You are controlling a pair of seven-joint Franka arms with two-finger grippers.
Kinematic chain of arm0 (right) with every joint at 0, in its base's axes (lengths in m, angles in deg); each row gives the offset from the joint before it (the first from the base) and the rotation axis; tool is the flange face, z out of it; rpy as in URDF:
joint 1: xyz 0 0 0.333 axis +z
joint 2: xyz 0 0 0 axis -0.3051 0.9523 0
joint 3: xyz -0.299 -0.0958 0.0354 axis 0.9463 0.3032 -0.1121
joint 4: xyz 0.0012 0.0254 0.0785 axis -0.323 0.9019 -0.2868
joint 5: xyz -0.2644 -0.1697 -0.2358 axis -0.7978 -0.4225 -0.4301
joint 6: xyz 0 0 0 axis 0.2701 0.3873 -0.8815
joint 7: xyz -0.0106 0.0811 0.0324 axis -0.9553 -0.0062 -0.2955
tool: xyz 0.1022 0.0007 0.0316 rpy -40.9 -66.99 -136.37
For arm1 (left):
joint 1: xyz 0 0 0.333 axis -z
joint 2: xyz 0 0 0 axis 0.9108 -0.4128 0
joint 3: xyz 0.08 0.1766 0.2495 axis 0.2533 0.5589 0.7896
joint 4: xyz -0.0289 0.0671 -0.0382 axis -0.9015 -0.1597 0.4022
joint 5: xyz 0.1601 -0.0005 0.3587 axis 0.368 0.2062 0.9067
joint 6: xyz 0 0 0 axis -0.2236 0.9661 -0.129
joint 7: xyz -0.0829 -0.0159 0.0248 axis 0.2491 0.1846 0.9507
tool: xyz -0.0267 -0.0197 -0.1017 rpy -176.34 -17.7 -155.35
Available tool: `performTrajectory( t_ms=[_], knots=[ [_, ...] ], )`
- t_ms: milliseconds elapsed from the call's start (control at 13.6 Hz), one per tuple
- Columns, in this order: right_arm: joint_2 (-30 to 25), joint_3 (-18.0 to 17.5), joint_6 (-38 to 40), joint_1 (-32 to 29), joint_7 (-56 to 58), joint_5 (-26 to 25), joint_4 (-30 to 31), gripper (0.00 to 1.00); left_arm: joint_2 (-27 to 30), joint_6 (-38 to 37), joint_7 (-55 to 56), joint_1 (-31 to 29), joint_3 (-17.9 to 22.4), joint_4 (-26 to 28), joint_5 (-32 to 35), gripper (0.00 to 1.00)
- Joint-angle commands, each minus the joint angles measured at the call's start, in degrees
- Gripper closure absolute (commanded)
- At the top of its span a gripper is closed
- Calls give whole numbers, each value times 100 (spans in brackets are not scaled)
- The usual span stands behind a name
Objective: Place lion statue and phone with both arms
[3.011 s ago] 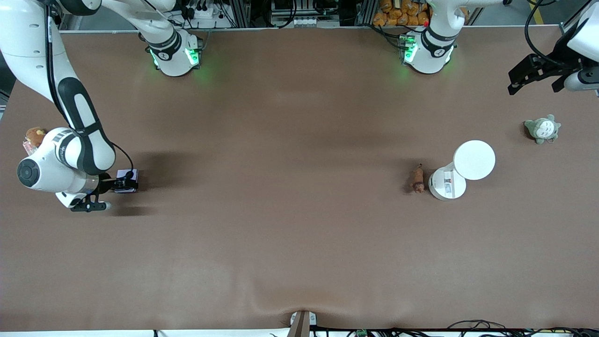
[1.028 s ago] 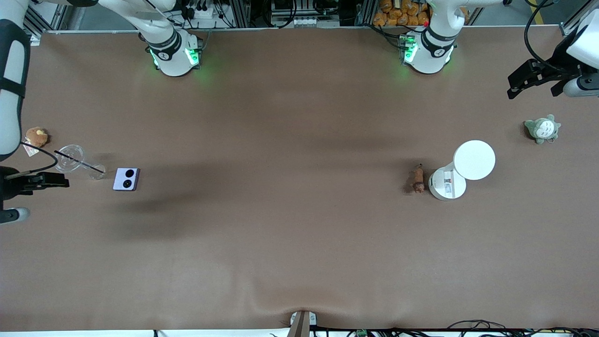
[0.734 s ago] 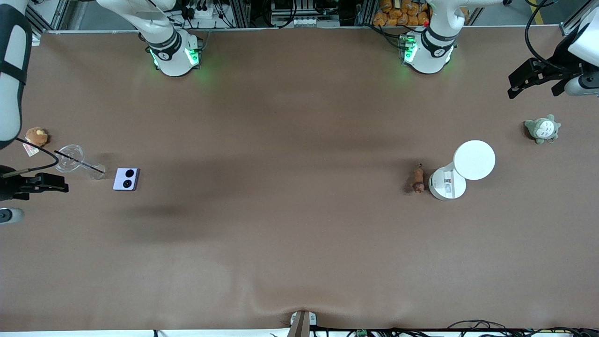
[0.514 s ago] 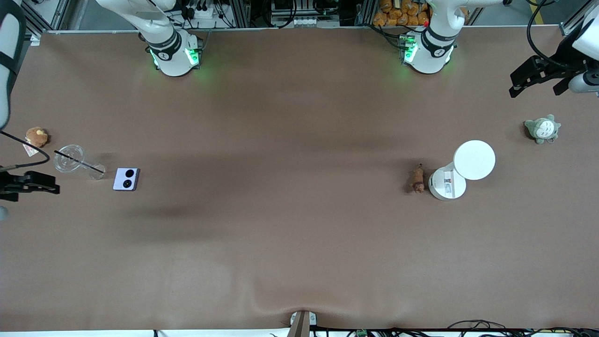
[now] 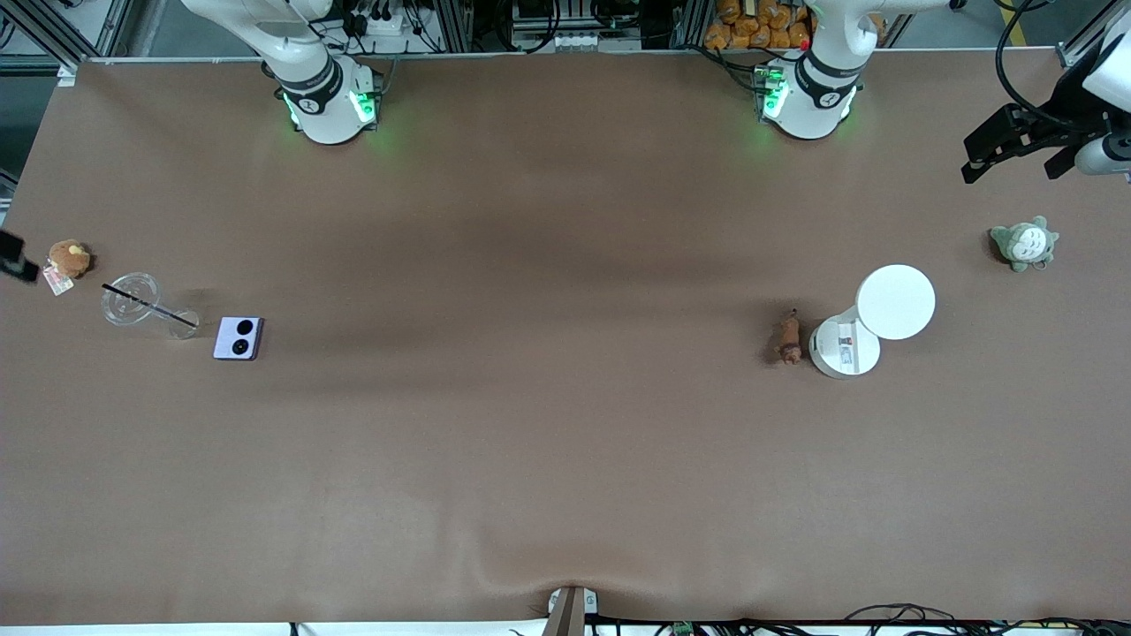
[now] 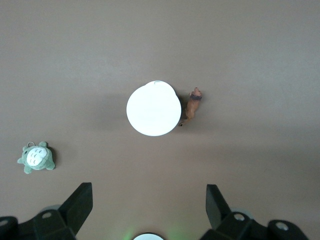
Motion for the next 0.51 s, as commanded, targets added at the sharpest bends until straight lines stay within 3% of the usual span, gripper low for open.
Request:
performTrajectory(
  t_ms=[0, 147, 441],
  knots=[
    [-1291, -29, -563, 29, -136, 38, 1819, 0, -83, -135, -27, -23, -1, -167, -86, 0],
    [-1716, -38, -627, 37, -127, 21, 2342, 0, -83, -161, -27, -23, -1, -167, -86, 0],
    [-1480, -126, -530, 116, -486, 3, 2027, 0, -83, -161, -27, -23, -1, -167, -86, 0]
  ],
)
